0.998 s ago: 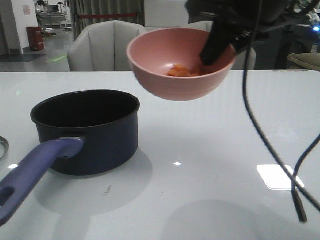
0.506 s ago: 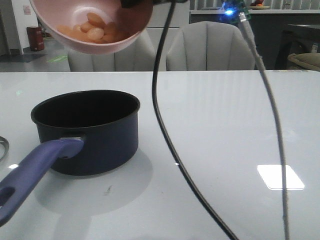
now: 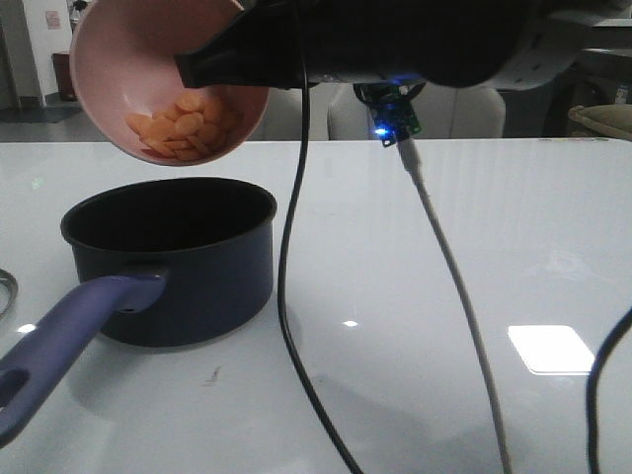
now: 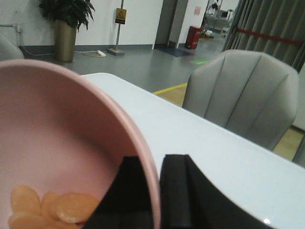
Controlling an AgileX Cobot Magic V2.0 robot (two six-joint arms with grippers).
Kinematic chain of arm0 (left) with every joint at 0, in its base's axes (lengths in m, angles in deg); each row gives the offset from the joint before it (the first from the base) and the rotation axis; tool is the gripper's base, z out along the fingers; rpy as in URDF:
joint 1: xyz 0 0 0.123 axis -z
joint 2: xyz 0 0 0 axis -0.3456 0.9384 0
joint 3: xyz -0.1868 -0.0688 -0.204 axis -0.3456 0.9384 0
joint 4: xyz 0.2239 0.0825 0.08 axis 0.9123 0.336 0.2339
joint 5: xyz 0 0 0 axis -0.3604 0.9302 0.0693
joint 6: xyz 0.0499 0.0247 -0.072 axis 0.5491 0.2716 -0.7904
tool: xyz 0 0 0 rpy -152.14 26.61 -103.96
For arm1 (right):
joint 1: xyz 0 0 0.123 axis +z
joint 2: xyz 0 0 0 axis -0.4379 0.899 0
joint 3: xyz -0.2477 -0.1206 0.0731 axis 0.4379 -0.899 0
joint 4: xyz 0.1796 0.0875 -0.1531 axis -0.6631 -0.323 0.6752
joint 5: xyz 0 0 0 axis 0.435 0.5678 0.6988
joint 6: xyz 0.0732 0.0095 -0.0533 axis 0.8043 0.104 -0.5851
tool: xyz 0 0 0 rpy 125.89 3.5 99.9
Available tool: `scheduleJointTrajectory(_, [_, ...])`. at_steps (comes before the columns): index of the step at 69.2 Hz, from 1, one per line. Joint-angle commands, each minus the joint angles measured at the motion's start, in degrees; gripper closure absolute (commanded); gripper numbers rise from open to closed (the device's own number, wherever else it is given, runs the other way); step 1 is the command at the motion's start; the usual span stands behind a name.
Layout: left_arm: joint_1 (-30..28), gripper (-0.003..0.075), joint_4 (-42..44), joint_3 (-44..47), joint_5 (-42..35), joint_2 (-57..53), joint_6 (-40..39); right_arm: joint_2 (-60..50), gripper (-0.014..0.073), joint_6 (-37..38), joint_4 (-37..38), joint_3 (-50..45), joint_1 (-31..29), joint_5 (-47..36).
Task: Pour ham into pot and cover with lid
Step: 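Tilt the pink bowl with the right gripper to pour slices into the pot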
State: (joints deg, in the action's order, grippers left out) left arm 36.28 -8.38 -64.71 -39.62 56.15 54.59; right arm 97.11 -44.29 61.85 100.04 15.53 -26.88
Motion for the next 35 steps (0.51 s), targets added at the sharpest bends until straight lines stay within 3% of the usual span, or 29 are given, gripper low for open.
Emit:
scheduleJointTrajectory(1, [0.43,0.0083,-0.2,-1.49,-4.52,0.68,0.04,-1.16,0.0456,-7.47,-0.13,1.42,0.12,-11.22])
scheduleJointTrajectory(28, [0.43,0.0083,-0.2,-1.49,-4.52,0.68,0.04,5.59,0.0456,-38.38,0.02,1.42,3.58,-30.79])
scheduleJointTrajectory(35, [0.43,0.0083,-0.2,-1.49,-4.52,0.68,0.04,5.9,0.0456,-42.46,0.94,1.42,3.58,-31.05])
